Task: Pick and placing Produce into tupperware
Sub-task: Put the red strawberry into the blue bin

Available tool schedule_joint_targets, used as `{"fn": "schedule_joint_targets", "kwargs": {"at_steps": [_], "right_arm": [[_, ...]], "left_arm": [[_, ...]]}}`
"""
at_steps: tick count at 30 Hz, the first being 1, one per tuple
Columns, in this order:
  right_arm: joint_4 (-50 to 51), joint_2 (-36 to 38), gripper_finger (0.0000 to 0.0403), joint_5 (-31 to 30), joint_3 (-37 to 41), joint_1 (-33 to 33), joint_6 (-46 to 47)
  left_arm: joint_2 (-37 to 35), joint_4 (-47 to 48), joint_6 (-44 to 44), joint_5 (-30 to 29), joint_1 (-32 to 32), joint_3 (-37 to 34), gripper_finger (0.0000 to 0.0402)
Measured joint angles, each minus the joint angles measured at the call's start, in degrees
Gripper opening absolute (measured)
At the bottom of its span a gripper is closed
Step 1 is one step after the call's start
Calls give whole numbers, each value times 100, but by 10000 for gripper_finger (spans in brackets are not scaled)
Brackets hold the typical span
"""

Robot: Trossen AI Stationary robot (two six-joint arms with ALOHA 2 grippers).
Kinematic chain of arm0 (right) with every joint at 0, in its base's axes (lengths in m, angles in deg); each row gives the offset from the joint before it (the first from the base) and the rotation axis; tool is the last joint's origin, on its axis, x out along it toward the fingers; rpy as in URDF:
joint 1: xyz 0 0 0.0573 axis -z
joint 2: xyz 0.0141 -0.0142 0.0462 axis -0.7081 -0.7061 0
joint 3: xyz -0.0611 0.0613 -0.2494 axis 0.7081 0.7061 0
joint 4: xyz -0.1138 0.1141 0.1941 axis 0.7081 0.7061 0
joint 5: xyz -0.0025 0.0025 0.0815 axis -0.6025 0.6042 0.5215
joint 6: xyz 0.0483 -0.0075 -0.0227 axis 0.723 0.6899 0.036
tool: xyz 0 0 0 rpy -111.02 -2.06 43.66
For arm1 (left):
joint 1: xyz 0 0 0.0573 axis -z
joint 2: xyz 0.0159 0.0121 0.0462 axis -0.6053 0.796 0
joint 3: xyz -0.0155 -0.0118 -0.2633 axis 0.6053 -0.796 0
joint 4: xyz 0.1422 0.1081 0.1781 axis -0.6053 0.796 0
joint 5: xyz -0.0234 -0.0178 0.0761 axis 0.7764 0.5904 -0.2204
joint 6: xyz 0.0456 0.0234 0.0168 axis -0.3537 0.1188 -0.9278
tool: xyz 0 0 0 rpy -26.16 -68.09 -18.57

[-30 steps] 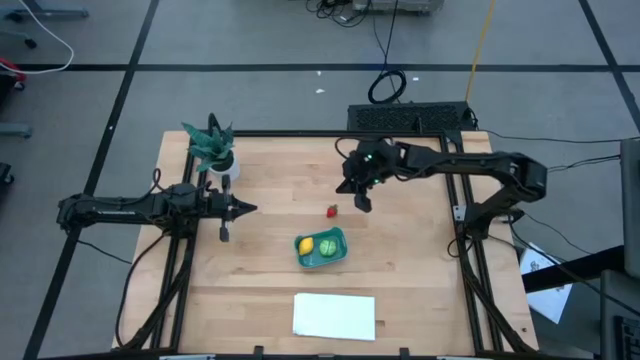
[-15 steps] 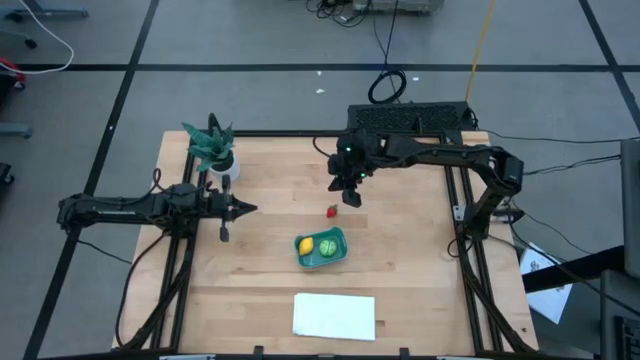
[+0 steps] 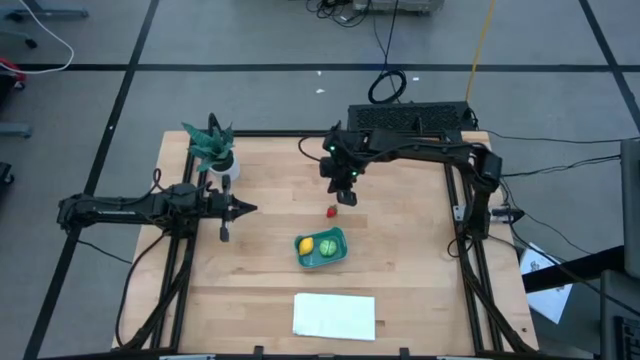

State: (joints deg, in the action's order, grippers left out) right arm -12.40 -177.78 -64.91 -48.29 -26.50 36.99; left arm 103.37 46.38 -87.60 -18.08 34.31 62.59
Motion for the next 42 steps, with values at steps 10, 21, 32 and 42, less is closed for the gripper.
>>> {"fn": "schedule_joint_targets", "kwargs": {"at_steps": [10,21,32,42], "right_arm": [[421,-393,0,6,-358,9,-329],[94,-387,6,-124,-363,10,-431],[50,-387,155,-210,-358,-161,-529],[54,-387,304,-1013,-354,-329,-657]], "left_arm": [[0,-1,-24,-13,0,0,5],[2,2,-46,-22,-2,2,5],[0,71,-44,-24,-1,0,5],[2,120,-34,-39,-2,0,5]]}}
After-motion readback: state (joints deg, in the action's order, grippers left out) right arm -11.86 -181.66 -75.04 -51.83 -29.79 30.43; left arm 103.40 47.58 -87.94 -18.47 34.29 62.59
